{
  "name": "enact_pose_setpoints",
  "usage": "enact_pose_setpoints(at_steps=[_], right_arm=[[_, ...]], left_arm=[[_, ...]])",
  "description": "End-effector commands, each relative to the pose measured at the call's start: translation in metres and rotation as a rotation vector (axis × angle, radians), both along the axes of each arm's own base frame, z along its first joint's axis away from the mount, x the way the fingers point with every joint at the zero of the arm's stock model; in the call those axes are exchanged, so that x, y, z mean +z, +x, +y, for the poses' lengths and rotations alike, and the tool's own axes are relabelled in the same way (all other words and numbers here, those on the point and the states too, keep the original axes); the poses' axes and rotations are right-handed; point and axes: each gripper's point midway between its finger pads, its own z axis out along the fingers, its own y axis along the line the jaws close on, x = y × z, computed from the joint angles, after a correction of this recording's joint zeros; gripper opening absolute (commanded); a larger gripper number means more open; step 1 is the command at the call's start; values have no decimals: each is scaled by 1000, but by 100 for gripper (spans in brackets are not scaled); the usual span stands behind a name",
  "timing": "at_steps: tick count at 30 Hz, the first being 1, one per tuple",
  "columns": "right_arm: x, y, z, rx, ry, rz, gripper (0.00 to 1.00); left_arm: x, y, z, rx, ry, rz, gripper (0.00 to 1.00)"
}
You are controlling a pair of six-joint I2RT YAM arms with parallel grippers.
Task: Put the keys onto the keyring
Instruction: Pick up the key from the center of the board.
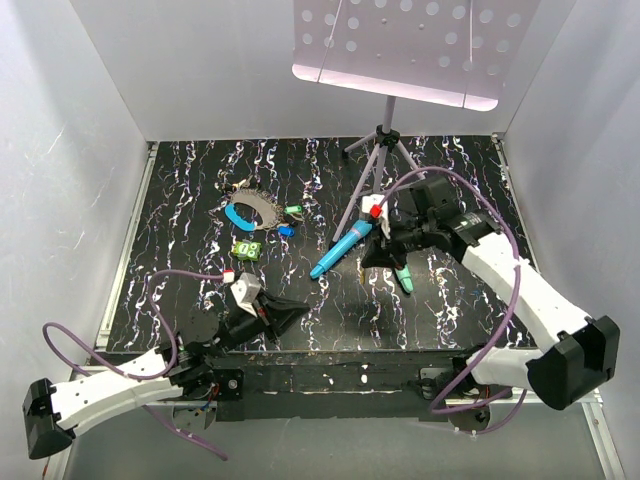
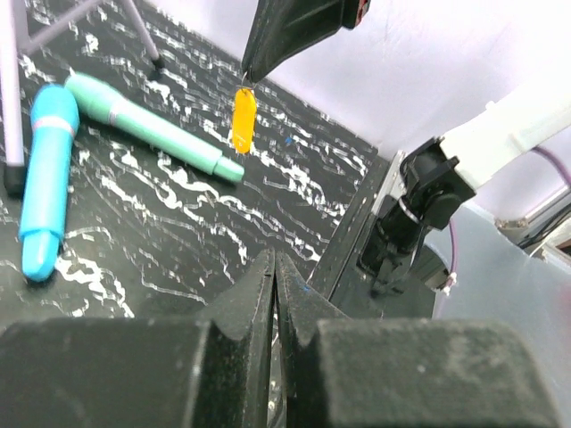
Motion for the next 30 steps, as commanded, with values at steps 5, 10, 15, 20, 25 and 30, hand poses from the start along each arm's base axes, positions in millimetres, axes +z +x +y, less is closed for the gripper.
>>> enact_pose_setpoints(at_steps=[5, 10, 15, 20, 25, 30], right_arm=[[106, -49, 4, 228, 342, -334, 1], [116, -67, 2, 221, 510, -540, 1], [113, -75, 2, 187, 524, -517, 1], [109, -86, 5, 215, 556, -537, 1], [106, -92, 7, 241, 564, -535, 1], [105, -94, 9, 256, 576, -534, 1]], left_arm=[[75, -6, 12, -6, -88, -165, 2], [94, -24, 0, -122, -124, -263, 3], [106, -31, -23, -220, -89, -342, 4], [117, -28, -47, -271, -60, -393, 3], [112, -14, -62, -243, -13, -438, 3], [107, -9, -71, -247, 12, -446, 3]])
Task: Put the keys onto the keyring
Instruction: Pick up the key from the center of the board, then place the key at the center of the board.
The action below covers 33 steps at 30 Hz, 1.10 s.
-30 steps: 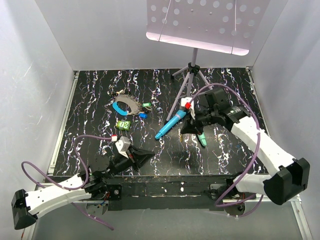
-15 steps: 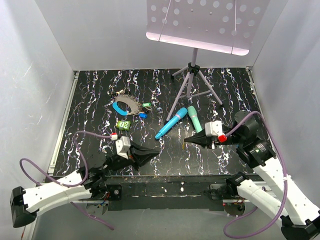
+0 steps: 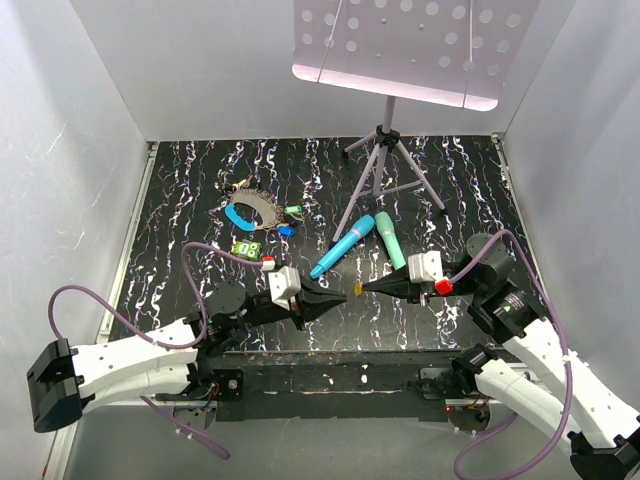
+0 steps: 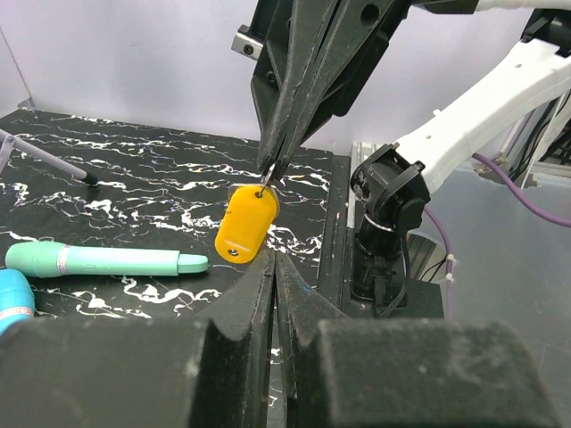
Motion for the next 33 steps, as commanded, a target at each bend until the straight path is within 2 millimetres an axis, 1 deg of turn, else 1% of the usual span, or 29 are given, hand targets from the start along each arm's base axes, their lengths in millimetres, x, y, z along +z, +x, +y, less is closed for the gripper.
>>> enact_pose_setpoints(at_steps=[1, 7, 13, 33], right_arm=[[10, -2, 3, 20, 45, -39, 1], [5, -3, 4, 26, 38, -10, 1], [1, -1, 4, 12, 28, 33, 1], [0, 1, 6, 2, 12, 115, 1]], left_arm=[[22, 5, -5, 4, -40, -73, 3], [25, 10, -13, 10, -38, -93, 4], [30, 8, -16, -8, -46, -100, 4], [25, 4, -25, -51, -34, -90, 3]])
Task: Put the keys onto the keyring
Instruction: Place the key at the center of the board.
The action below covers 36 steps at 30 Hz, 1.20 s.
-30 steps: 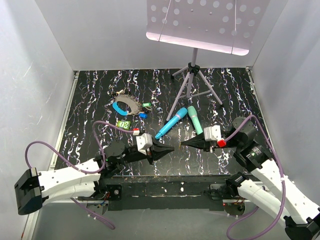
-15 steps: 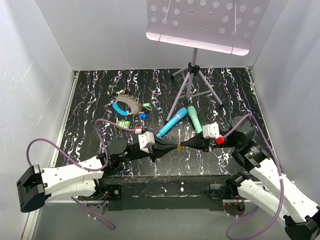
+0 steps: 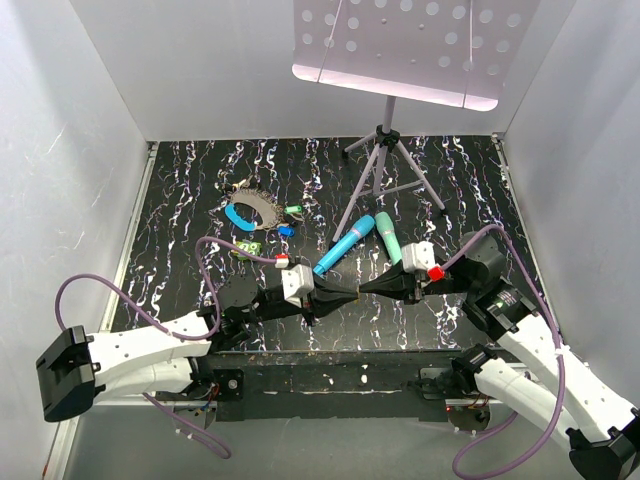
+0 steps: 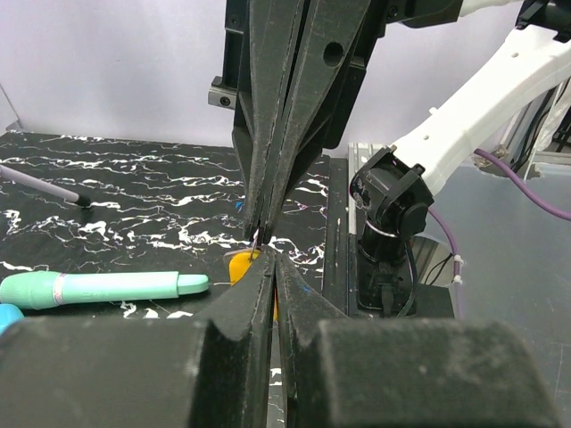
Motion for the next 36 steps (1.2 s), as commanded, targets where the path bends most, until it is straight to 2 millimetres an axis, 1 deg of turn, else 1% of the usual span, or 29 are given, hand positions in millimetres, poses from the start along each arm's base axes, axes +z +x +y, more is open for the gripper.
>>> enact_pose_setpoints(at_steps=[1, 13, 18, 20, 21, 22, 24, 26, 28, 29, 31, 34, 35, 36], right_arm=[[13, -2, 2, 9, 29, -17, 1], [11, -3, 2, 14, 18, 8, 1], [13, -1, 1, -3, 16, 6, 1], [12, 0, 1, -6, 13, 12, 1], [7, 1, 1, -17, -4, 38, 1], [5, 5, 1, -39, -11, 56, 1], [-1, 19, -1, -129, -61, 113, 1], [-18, 34, -8, -220, -149, 181, 1], [-45, 43, -20, -294, -284, 260, 1], [-54, 45, -26, -321, -342, 280, 1], [-79, 46, -44, -346, -475, 342, 1], [-114, 54, -69, -407, -653, 450, 1], [-127, 53, -77, -405, -725, 490, 1], [-140, 53, -86, -418, -799, 534, 1]], left_arm=[[23, -1, -2, -14, -48, -31, 3], [22, 4, 1, 18, -49, -35, 3], [20, 7, 16, 72, -52, -46, 4], [17, 9, 22, 101, -41, -46, 5], [16, 10, 24, 111, -38, -46, 6], [14, 11, 26, 120, -32, -42, 6], [11, 14, 31, 147, -21, -31, 6], [3, 19, 38, 187, -1, -39, 6], [-6, 20, 46, 218, 4, -19, 8], [-9, 21, 52, 237, 0, -15, 9], [-18, 20, 62, 258, -18, 41, 11], [-38, 17, 78, 284, -42, 111, 15], [-38, 19, 83, 308, -65, 139, 16], [-43, 18, 88, 316, -81, 162, 17]])
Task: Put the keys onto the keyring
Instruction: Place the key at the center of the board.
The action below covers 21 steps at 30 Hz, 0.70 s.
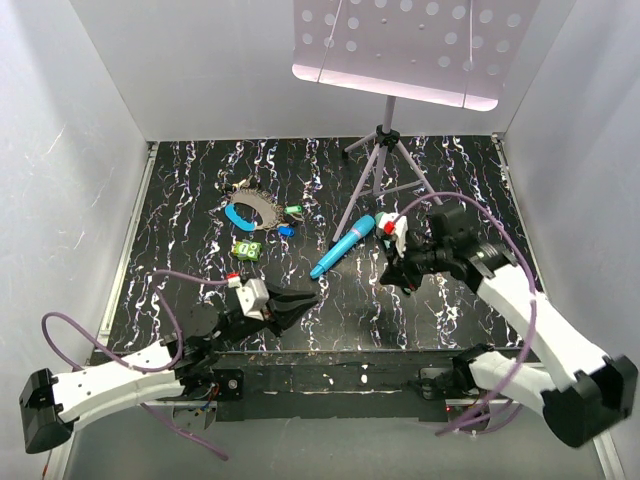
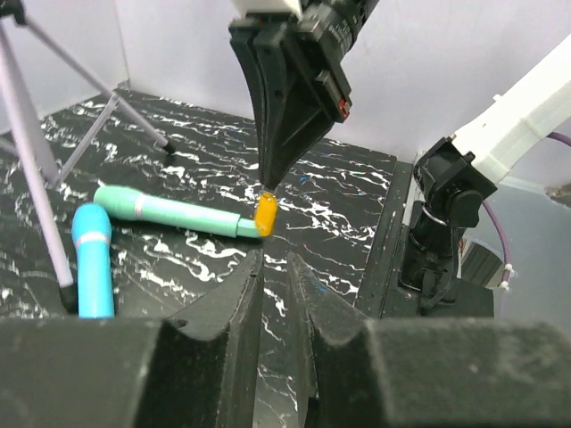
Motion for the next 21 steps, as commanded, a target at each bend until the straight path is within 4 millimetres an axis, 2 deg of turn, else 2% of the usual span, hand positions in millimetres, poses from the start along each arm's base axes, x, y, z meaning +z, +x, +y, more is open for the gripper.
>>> enact_pose_setpoints(at_steps=[1, 5, 8, 15, 21], right_arm=[[-59, -13, -52, -39, -340, 236, 1], [-89, -17, -68, -32, -505, 394, 1], [-104, -10, -68, -58, -560, 477, 1], [-123, 34, -37, -160, -524, 472, 1], [-142, 54, -17, -197, -534, 488, 1]], left_arm=[[-18, 7, 23, 89, -70, 123, 18], [-33, 6, 34, 115, -100, 192, 19], [-38, 5, 37, 119, -100, 214, 19], [-41, 4, 35, 110, -100, 235, 19], [-44, 4, 34, 107, -101, 247, 19]])
